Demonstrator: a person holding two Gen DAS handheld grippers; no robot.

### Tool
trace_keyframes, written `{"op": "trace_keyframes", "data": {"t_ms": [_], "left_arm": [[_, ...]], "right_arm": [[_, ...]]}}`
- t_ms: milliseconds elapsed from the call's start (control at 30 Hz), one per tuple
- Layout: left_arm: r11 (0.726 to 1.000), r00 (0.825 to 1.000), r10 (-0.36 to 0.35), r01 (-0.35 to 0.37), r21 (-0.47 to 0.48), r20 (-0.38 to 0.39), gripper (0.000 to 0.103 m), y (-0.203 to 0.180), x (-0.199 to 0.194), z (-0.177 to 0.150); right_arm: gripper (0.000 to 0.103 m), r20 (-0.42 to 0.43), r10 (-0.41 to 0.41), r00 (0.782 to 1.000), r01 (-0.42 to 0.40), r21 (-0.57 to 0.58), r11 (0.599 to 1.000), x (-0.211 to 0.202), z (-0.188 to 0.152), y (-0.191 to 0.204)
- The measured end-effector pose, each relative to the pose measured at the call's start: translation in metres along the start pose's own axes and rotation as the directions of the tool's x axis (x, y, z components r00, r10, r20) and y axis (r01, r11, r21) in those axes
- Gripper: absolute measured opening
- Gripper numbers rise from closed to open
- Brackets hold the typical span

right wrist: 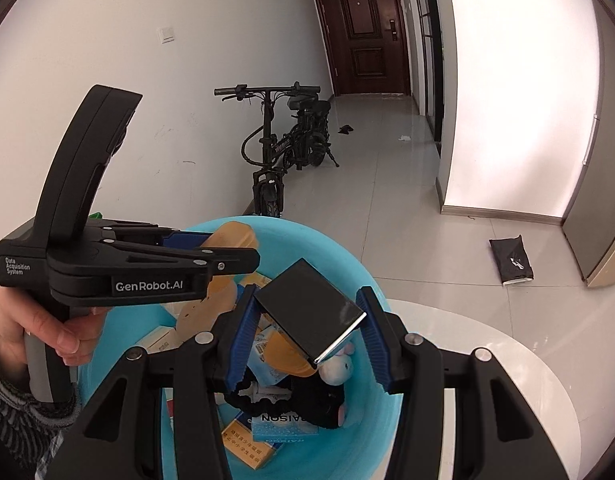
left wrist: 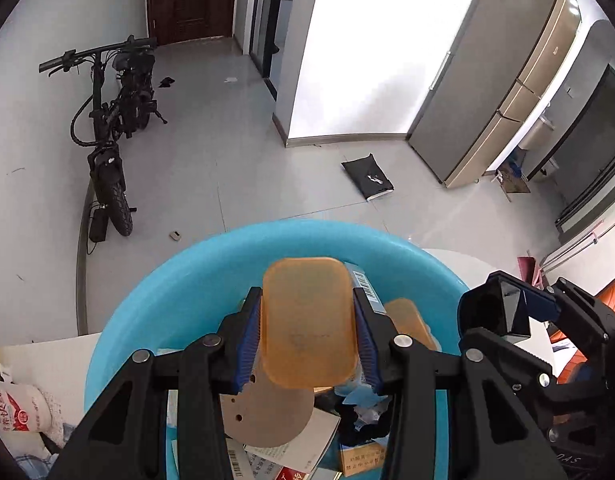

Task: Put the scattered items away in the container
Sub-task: 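Open the left tool over the basin while the right tool releases the black box inside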

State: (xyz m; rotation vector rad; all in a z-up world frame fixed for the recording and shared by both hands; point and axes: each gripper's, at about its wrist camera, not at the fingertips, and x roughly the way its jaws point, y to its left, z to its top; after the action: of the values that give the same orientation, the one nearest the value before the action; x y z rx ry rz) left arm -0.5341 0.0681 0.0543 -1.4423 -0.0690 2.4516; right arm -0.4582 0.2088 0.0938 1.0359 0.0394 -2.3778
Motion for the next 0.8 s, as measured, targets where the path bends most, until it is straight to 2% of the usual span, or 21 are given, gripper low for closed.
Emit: {"op": "trace_keyframes", "data": {"t_ms": [200, 400, 533, 667, 700, 733, 767, 800], "left_arm": [[0.999, 0.999, -0.029, 0.028, -0.024, -0.016, 0.045, 0.006, 0.016, 0.007], [1.000, 1.000, 0.010, -0.010, -0.009, -0.029, 0.045, 0.006, 0.027, 0.005], [1.000, 1.000, 0.003, -0.004, -0.019, -0.030, 0.045, 0.008, 0.029, 0.005], [1.000, 1.000, -0.017, 0.017, -0.002, 0.006, 0.045, 0.006, 0.020, 0.004], [1.000, 0.999, -0.026, 0.026, 0.002, 0.018, 0.047, 0.007, 0.016, 0.004], [0.999, 0.999, -0.033, 0.033, 0.006, 0.026, 0.061, 0.008, 0.012, 0.003], [0.999, 0.999, -0.038, 0.038, 0.009, 0.037, 0.081, 0.010, 0.008, 0.002], [0.999, 0.998, -0.045, 0.044, 0.010, 0.054, 0.086, 0.011, 0.003, 0.000]], "right_arm": [[0.048, -0.021, 0.003, 1.000, -0.003, 0.028, 1.000, 0.014, 0.000, -0.004], [0.048, -0.019, -0.004, 1.000, 0.005, 0.022, 1.000, 0.014, -0.001, -0.005], [0.048, -0.017, -0.010, 1.000, 0.010, 0.025, 1.000, 0.014, 0.002, -0.007], [0.048, -0.019, -0.014, 1.000, 0.014, 0.032, 0.999, 0.015, 0.004, -0.009], [0.048, -0.020, -0.012, 1.000, 0.012, 0.036, 0.999, 0.015, 0.003, -0.009], [0.048, -0.022, -0.006, 1.000, 0.007, 0.042, 0.999, 0.015, 0.003, -0.009], [0.048, -0.025, 0.002, 1.000, -0.001, 0.050, 0.999, 0.015, 0.002, -0.009], [0.048, -0.028, 0.009, 1.000, -0.008, 0.059, 0.998, 0.014, 0.002, -0.010]]}}
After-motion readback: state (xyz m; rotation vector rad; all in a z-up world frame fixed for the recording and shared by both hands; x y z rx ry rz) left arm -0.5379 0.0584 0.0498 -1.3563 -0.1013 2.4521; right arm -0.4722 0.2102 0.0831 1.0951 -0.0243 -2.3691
